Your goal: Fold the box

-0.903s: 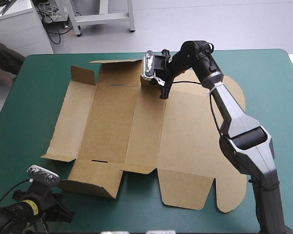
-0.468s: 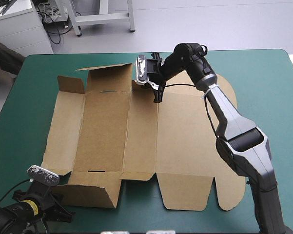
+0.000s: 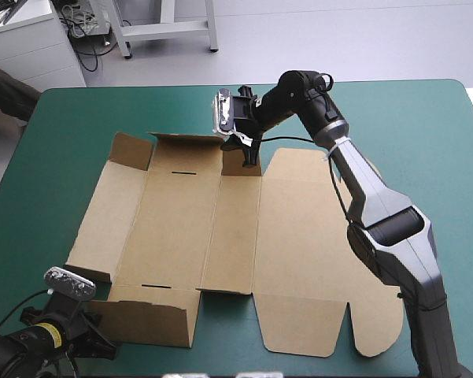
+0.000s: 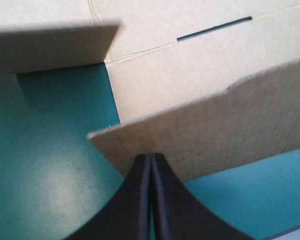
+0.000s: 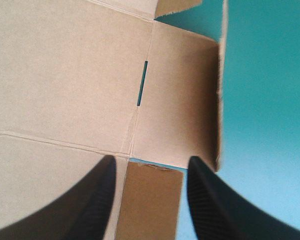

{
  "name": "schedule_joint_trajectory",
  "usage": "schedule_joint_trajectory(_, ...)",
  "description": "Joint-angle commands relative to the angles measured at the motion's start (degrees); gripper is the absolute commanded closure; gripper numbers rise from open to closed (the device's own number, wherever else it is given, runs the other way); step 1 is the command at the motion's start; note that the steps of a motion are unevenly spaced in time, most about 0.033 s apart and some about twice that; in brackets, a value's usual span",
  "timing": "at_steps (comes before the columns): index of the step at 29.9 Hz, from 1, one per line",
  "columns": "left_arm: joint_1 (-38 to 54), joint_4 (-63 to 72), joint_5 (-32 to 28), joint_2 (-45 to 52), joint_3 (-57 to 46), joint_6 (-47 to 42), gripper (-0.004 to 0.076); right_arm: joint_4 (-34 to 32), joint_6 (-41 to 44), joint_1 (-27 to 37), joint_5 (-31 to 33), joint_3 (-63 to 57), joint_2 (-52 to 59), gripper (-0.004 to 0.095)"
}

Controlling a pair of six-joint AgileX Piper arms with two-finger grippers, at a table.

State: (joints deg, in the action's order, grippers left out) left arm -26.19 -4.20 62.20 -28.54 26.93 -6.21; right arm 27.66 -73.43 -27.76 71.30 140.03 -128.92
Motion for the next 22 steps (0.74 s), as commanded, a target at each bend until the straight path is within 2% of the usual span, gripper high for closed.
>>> schedule_joint_trajectory(1,-0.3,0.0,-2.0,-0.3,1.4,-0.2,0.0756,1.8,1.6,0.0,0.1,1.4,3.9,0.0230)
schedule_joint_trajectory(5,-0.3,0.0,-2.0,-0.3,1.4,-0.2,0.0756,0.0,6.4,0.0,0.1,1.4,4.3,0.0221)
schedule_joint_trajectory(9,-0.3,0.0,-2.0,-0.3,1.4,-0.2,0.0756,-3.6,15.6,0.0,0.1,1.4,5.7,0.0294)
schedule_joint_trajectory(11,-0.3,0.0,-2.0,-0.3,1.4,-0.2,0.0756,-6.7,20.2,0.0,0.1,1.4,6.7,0.0369)
schedule_joint_trajectory(13,-0.3,0.0,-2.0,-0.3,1.4,-0.2,0.0756,-11.1,25.2,0.0,0.1,1.4,8.0,0.0498)
schedule_joint_trajectory(18,-0.3,0.0,-2.0,-0.3,1.4,-0.2,0.0756,-25.2,42.0,0.0,0.1,1.4,11.0,0.0888)
schedule_joint_trajectory(19,-0.3,0.0,-2.1,-0.3,1.4,-0.2,0.0756,-27.7,45.9,0.0,0.1,1.4,11.5,0.0930)
schedule_joint_trajectory(22,-0.3,0.0,-2.0,-0.3,1.5,-0.2,0.0756,-34.9,54.2,0.0,0.1,1.4,13.1,0.0931)
